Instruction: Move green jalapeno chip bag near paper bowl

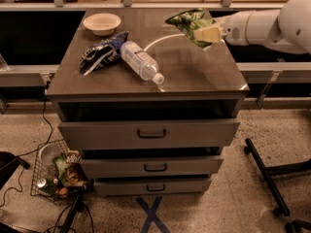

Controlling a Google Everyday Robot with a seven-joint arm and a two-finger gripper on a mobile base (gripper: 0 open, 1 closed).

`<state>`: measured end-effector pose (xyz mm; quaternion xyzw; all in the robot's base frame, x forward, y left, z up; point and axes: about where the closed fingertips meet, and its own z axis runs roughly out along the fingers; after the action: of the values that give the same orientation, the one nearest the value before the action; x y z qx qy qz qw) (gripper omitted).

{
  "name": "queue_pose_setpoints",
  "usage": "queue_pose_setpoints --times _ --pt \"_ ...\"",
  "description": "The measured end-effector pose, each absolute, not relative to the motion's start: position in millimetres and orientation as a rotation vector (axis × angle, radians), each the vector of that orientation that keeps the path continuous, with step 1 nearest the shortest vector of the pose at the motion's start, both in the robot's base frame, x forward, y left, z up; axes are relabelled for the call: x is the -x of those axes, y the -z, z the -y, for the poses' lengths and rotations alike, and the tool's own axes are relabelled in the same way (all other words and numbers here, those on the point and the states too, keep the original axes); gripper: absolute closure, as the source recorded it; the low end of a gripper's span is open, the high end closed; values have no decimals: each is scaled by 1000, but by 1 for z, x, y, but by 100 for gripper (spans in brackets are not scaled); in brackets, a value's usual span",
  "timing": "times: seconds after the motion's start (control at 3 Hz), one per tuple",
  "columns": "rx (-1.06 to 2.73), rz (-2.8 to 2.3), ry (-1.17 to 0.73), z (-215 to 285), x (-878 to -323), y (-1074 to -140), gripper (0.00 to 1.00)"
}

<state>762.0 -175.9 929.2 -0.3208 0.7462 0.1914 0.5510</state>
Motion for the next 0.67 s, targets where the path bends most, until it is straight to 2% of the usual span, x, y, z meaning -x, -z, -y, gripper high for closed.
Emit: queue_pose_setpoints --times 0.67 --pt "821 -1835 -409 148 -822 -963 100"
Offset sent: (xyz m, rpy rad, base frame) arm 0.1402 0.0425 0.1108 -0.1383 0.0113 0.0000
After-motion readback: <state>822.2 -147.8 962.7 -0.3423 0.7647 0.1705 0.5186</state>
